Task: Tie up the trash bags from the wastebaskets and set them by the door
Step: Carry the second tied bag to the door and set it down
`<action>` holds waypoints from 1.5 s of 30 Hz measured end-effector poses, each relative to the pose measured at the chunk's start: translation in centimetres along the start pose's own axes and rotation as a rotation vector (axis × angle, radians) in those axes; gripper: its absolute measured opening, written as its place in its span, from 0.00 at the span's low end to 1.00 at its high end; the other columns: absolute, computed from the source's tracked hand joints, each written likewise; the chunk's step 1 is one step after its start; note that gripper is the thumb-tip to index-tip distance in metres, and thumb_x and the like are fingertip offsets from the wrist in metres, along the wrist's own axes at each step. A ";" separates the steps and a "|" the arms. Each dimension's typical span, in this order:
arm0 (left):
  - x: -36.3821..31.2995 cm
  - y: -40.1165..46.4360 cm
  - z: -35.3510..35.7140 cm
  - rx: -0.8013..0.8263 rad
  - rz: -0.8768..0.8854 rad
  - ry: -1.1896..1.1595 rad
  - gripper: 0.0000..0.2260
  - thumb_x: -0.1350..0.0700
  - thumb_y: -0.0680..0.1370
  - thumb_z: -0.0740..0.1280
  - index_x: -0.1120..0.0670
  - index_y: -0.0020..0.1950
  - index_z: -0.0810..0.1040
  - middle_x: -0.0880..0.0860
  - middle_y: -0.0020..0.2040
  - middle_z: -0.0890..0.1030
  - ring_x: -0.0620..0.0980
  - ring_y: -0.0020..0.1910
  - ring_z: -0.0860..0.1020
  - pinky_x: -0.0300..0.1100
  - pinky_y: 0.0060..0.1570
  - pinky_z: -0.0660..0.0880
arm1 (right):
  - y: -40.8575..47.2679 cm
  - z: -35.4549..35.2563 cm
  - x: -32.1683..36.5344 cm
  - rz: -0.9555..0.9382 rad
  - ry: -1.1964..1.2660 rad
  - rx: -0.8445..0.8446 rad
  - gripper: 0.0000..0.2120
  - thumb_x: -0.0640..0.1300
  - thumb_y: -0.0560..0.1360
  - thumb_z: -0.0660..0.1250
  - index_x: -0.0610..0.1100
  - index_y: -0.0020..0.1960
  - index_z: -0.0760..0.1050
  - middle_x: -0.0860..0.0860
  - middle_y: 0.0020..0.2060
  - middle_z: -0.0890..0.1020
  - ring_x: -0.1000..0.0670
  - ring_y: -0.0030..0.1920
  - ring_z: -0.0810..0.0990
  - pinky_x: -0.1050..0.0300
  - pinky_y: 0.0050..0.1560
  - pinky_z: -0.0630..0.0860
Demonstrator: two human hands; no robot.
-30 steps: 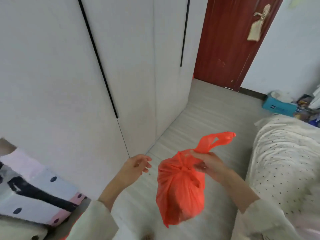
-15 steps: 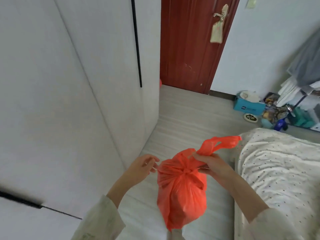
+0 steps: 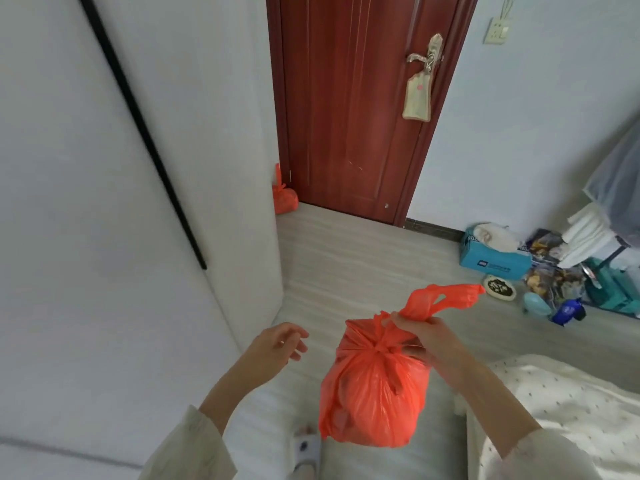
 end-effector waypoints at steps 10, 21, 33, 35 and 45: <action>-8.8 30.0 -4.1 -0.036 0.022 -0.046 0.10 0.60 0.80 0.55 0.50 0.46 0.74 0.48 0.40 0.79 0.42 0.37 0.77 0.31 0.38 0.71 | 26.7 -3.6 15.1 0.052 -0.030 -0.072 0.07 0.41 0.71 0.70 0.38 0.46 0.78 0.41 0.44 0.82 0.44 0.43 0.79 0.51 0.47 0.78; -15.3 54.1 -9.3 -0.167 -0.080 -0.109 0.10 0.60 0.80 0.54 0.53 0.49 0.75 0.48 0.41 0.79 0.42 0.38 0.78 0.29 0.36 0.72 | 53.4 -4.0 30.2 0.049 -0.160 0.111 0.05 0.44 0.73 0.68 0.43 0.43 0.78 0.46 0.40 0.82 0.48 0.40 0.78 0.57 0.42 0.75; -15.6 71.8 -15.5 -0.523 -0.314 -0.360 0.13 0.63 0.79 0.53 0.51 0.44 0.74 0.49 0.39 0.78 0.44 0.36 0.76 0.35 0.36 0.70 | 78.2 3.6 41.7 0.175 -0.424 0.404 0.08 0.44 0.74 0.66 0.43 0.39 0.80 0.47 0.36 0.80 0.52 0.31 0.70 0.60 0.33 0.66; -14.4 74.2 -17.3 -0.579 -0.367 -0.404 0.14 0.64 0.79 0.53 0.49 0.42 0.74 0.49 0.37 0.78 0.44 0.34 0.77 0.35 0.35 0.70 | 82.0 6.3 42.5 0.197 -0.441 0.407 0.08 0.44 0.74 0.66 0.44 0.38 0.80 0.49 0.36 0.80 0.53 0.31 0.69 0.61 0.34 0.67; -4.5 89.2 -29.3 -0.690 -0.527 -0.566 0.13 0.65 0.80 0.53 0.54 0.42 0.73 0.41 0.23 0.79 0.36 0.23 0.76 0.25 0.25 0.69 | 99.9 21.3 41.2 0.395 -0.481 0.558 0.09 0.47 0.77 0.61 0.43 0.49 0.77 0.51 0.42 0.79 0.56 0.38 0.76 0.65 0.32 0.71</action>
Point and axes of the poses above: each hand's wrist, its own y-axis towards the middle knuckle, its own z-axis out of the palm, x = y × z, the point moved 2 cm from there along y, towards the middle knuckle
